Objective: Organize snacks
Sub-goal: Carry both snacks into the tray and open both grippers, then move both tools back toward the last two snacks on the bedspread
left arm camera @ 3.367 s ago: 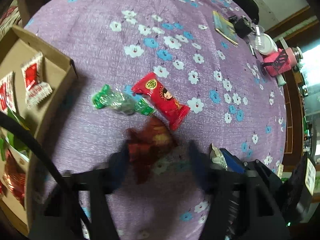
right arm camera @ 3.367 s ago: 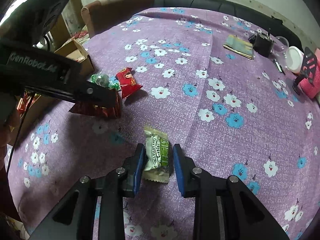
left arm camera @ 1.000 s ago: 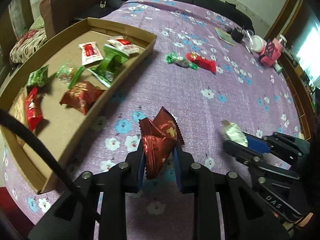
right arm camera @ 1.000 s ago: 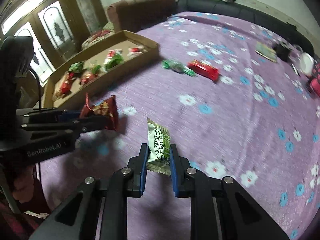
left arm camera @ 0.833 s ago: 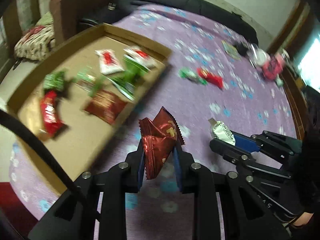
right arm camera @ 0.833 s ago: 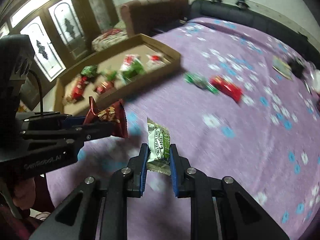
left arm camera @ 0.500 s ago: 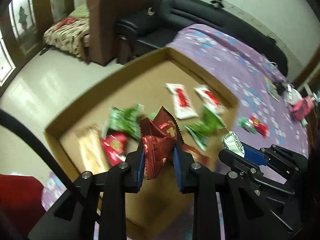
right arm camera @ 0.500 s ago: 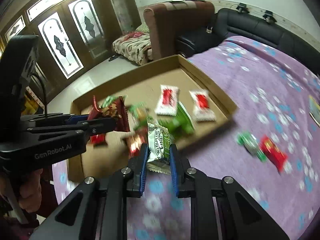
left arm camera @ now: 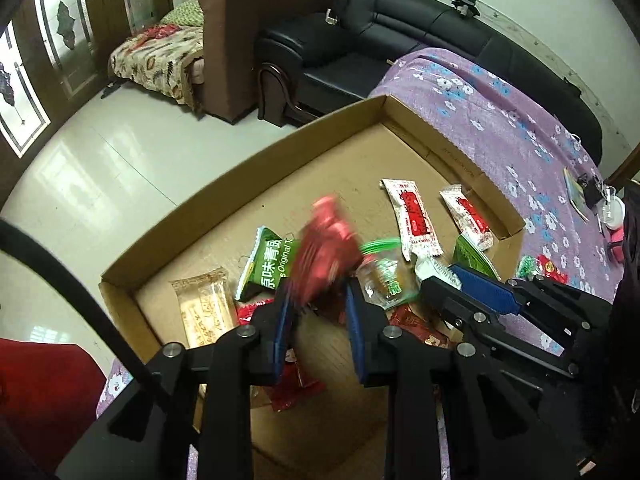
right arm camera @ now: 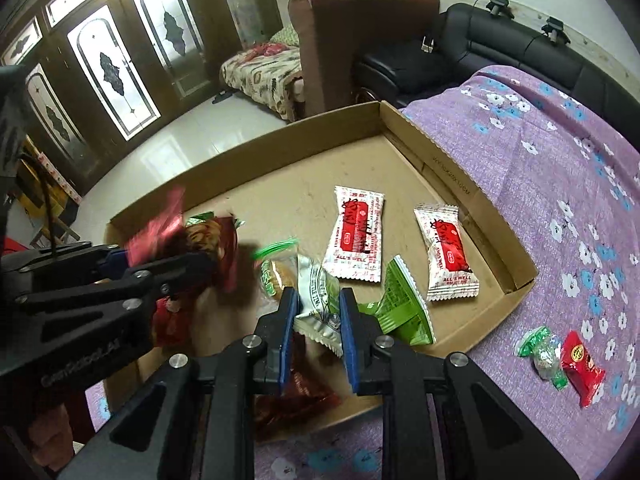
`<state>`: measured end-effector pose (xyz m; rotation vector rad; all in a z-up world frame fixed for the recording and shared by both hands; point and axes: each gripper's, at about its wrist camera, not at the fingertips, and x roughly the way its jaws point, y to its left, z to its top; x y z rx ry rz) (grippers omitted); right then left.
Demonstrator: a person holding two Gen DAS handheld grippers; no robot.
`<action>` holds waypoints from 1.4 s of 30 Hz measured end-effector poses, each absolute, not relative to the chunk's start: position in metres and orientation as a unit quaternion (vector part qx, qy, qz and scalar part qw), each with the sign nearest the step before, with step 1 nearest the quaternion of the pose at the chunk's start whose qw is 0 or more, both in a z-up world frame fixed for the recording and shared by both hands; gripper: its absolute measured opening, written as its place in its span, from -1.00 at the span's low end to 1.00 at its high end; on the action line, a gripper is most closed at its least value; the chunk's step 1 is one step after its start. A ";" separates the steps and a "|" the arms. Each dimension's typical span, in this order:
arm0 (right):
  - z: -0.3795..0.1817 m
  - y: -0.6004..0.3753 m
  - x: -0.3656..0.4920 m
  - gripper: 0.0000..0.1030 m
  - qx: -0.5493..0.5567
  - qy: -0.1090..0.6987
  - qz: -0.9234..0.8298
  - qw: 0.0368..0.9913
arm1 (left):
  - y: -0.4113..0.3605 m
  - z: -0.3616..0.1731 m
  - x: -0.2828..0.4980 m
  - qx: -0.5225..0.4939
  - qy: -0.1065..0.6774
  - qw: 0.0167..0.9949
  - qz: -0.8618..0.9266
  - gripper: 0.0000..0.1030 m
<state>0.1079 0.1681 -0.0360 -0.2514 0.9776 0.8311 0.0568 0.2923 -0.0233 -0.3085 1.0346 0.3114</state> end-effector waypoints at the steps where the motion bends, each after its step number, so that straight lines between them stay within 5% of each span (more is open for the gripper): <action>1: -0.035 0.167 0.107 -0.61 -0.117 0.453 0.386 0.795 | 0.292 -0.023 0.058 -0.144 0.490 0.847 0.147 -0.46; 7: -0.033 0.167 0.108 -0.59 -0.118 0.453 0.388 0.794 | 0.288 -0.023 0.060 -0.132 0.494 0.846 0.153 -0.40; 18: -0.029 0.155 0.107 -0.26 -0.117 0.440 0.375 0.807 | 0.285 -0.014 0.053 -0.119 0.482 0.849 0.180 0.16; 28: -0.011 0.050 0.125 0.19 -0.085 0.387 0.320 0.860 | 0.259 0.011 0.037 -0.114 0.455 0.868 0.162 0.18; 42: -0.055 -0.003 0.172 0.18 -0.167 0.419 0.355 0.819 | 0.186 0.009 0.060 -0.088 0.482 0.865 0.106 0.24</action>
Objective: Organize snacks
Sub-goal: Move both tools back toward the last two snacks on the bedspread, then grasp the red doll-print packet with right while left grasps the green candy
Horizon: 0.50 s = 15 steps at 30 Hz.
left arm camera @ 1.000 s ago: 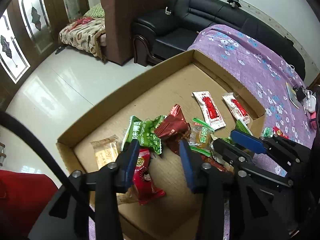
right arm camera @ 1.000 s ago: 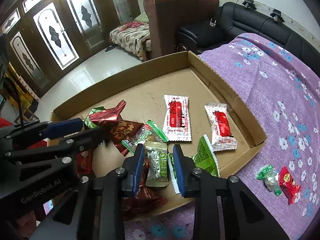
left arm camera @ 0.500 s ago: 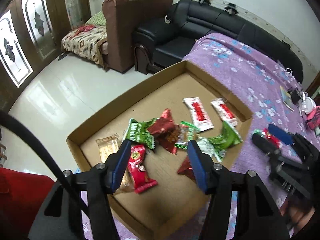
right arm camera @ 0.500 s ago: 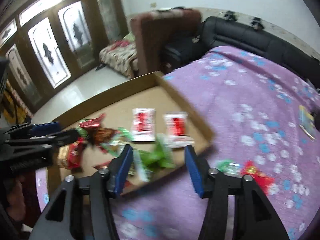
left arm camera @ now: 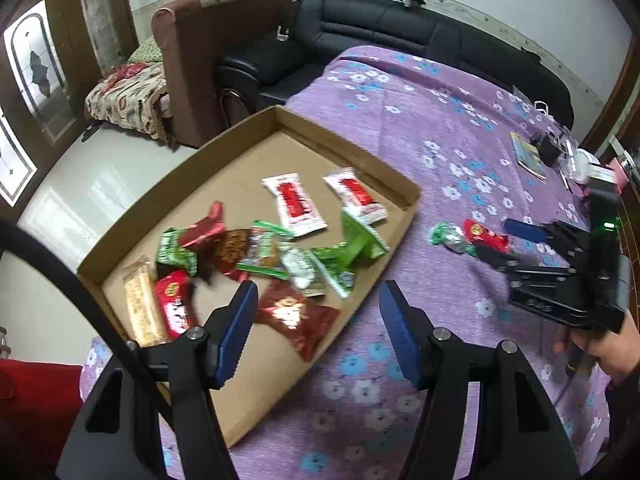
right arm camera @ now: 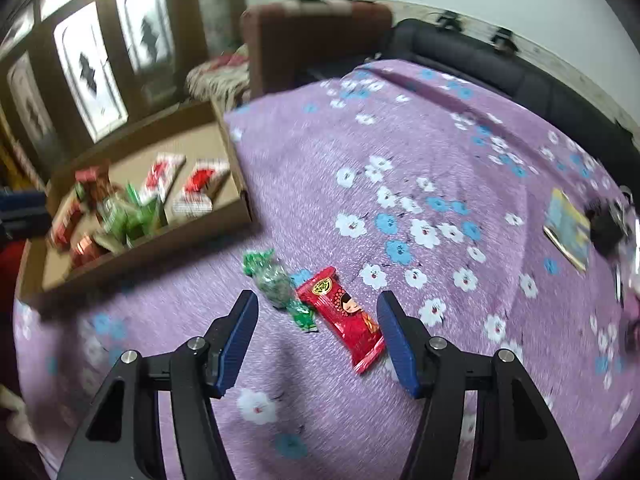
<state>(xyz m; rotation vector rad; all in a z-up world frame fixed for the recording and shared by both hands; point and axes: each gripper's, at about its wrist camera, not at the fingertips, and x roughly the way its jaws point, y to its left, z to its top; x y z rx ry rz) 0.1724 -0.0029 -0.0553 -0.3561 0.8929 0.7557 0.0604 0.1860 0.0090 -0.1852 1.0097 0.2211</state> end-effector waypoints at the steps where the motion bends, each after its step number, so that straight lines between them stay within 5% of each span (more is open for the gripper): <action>1: -0.059 -0.001 0.176 0.12 -0.173 0.423 0.359 0.813 | 0.183 0.009 0.063 -0.090 0.484 0.864 0.102 0.24; 5: -0.069 0.007 0.178 -0.63 -0.206 0.442 0.366 0.793 | 0.170 0.013 0.075 -0.095 0.482 0.865 0.101 0.25; 15: -0.071 -0.034 0.167 -0.63 -0.192 0.460 0.321 0.805 | 0.118 -0.005 0.144 -0.134 0.511 0.845 0.085 0.25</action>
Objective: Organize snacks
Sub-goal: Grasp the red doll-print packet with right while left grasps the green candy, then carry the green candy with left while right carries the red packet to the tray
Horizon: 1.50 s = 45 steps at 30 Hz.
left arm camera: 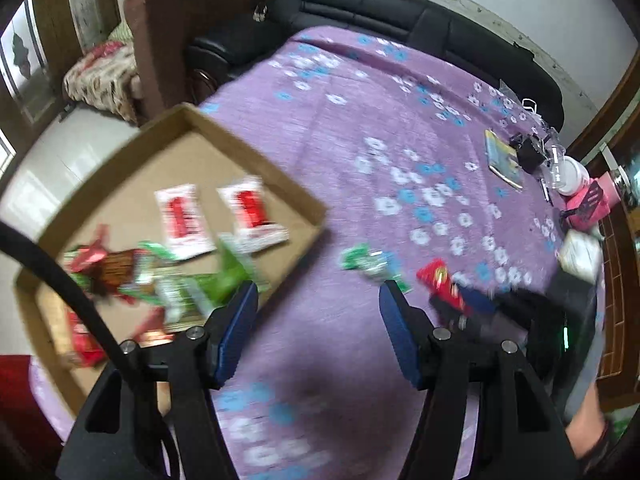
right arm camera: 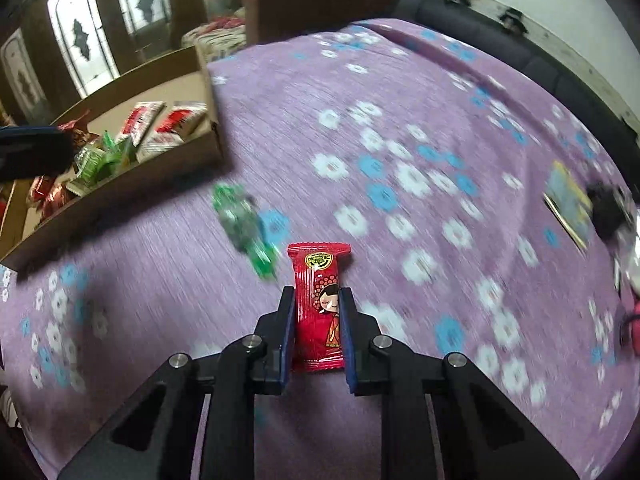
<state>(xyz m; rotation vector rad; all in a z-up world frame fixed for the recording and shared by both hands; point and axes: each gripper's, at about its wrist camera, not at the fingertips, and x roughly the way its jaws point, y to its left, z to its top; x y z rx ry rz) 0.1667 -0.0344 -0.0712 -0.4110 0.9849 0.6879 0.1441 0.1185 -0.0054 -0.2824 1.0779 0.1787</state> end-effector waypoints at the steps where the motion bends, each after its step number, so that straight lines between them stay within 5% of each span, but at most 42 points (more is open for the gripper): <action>1: -0.072 -0.042 0.164 -0.63 -0.189 0.461 0.319 0.806 | 0.111 -0.010 0.153 -0.136 0.516 0.841 0.089 0.25; 15: -0.072 -0.084 0.160 -0.63 -0.140 0.467 0.308 0.817 | 0.085 -0.073 0.216 -0.226 0.581 0.757 0.195 0.21; 22: -0.073 -0.083 0.157 -0.63 -0.141 0.465 0.294 0.823 | 0.080 -0.074 0.216 -0.187 0.585 0.762 0.205 -0.52; 45: -0.073 -0.088 0.082 -0.63 -0.085 0.476 0.259 0.836 | 0.082 -0.066 0.056 -0.040 0.548 0.832 0.076 -0.52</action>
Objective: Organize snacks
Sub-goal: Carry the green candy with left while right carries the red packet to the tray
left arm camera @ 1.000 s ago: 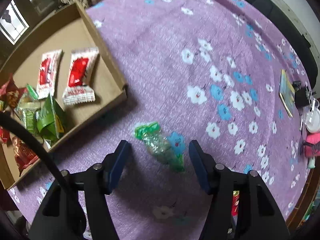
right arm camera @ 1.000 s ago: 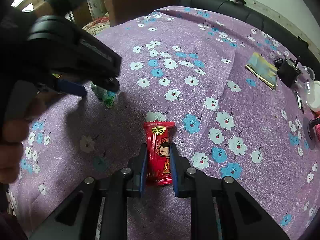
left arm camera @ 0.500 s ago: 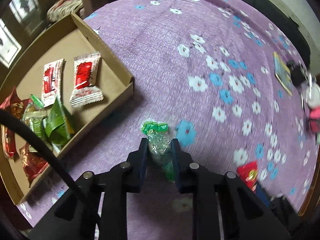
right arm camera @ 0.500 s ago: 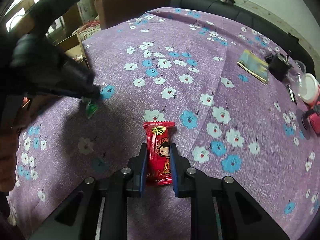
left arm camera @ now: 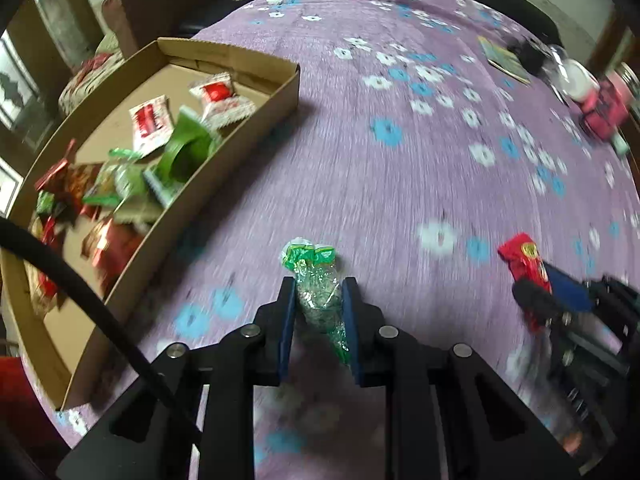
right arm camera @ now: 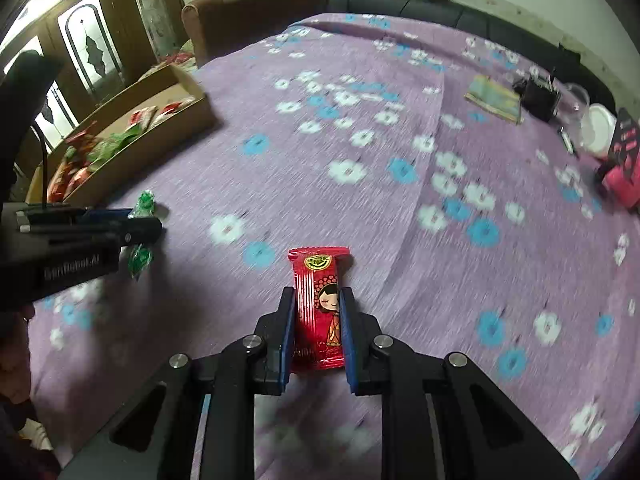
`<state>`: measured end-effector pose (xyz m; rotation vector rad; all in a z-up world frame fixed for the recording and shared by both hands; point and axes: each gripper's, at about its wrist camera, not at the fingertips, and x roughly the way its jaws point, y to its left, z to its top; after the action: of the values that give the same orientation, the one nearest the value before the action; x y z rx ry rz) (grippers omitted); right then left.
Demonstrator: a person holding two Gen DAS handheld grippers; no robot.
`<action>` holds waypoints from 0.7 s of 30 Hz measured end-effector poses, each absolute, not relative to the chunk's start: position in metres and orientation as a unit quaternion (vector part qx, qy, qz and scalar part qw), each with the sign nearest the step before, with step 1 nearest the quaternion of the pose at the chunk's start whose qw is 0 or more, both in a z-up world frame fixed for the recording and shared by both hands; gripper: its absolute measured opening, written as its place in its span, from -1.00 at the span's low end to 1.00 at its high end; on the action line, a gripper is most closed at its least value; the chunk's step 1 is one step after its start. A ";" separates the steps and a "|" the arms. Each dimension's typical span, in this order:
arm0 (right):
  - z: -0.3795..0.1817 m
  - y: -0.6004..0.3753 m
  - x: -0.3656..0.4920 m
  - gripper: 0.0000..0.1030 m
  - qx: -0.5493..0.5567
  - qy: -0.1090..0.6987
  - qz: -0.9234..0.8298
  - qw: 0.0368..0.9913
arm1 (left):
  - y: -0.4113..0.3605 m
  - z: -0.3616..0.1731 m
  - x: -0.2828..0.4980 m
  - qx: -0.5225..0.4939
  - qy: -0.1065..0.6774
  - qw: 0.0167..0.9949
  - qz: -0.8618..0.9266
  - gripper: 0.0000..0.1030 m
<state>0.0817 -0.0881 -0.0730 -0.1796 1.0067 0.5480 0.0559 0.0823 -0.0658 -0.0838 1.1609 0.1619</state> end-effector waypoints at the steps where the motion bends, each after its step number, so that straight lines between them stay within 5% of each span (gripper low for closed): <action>1: -0.073 -0.087 0.076 -0.63 -0.085 0.477 0.262 0.835 | 0.082 -0.066 0.053 -0.037 0.548 0.833 0.074 -0.52; 21: -0.061 -0.013 0.037 -0.64 -0.049 0.489 0.335 0.804 | 0.127 -0.054 0.000 -0.059 0.534 0.842 0.052 -0.52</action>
<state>0.0370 -0.0125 -0.0615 -0.1055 1.0463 0.7170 0.0002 0.1272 -0.0545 -0.1249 1.1291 0.1103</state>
